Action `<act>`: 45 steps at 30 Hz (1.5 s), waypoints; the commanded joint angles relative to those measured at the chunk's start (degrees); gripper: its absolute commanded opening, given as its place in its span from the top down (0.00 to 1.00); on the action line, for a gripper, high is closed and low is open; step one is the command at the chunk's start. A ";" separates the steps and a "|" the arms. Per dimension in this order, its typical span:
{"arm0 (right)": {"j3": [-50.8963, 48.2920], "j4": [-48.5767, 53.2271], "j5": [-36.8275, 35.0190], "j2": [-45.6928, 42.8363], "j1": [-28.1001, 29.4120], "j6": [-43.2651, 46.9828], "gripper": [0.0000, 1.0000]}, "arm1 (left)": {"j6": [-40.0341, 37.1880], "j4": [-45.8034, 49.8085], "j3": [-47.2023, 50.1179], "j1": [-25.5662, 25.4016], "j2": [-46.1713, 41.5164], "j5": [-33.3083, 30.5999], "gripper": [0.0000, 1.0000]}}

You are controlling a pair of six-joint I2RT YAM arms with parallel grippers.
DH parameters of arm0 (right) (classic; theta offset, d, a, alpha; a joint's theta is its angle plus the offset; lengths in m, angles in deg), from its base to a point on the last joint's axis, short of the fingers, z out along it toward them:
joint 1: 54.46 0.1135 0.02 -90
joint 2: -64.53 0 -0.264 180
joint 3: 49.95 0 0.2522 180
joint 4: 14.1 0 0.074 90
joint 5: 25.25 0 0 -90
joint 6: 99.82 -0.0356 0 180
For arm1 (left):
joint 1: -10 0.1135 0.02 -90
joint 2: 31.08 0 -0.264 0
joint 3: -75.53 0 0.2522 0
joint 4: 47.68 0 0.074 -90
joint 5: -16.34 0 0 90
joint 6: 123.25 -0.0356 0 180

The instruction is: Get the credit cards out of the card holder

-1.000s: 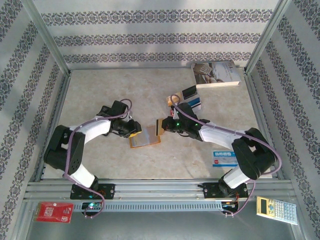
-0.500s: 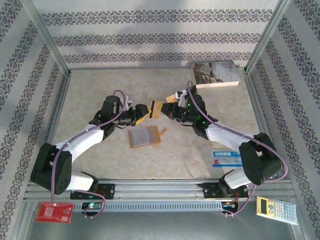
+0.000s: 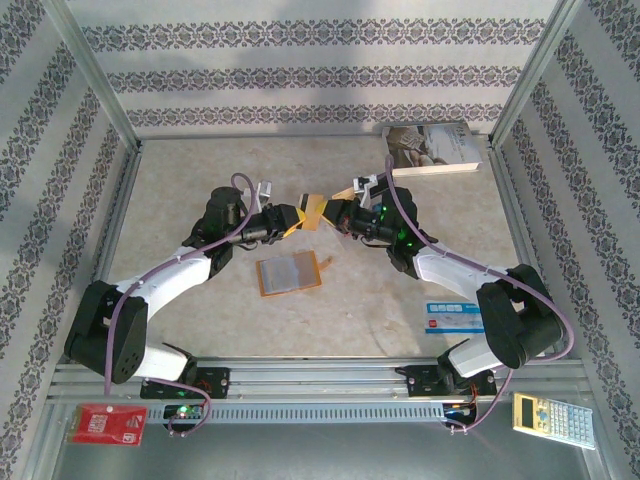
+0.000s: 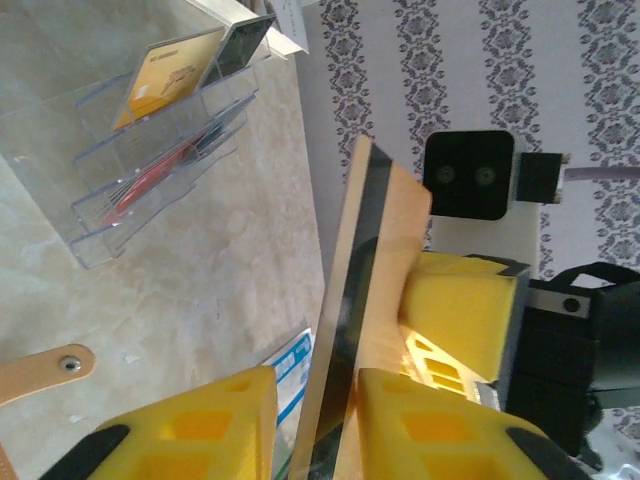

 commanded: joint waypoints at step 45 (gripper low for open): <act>-0.22 47.49 -21.97 -14.70 -18.71 34.50 0.14 | -84.36 64.96 -74.55 -12.78 46.20 -32.91 1.00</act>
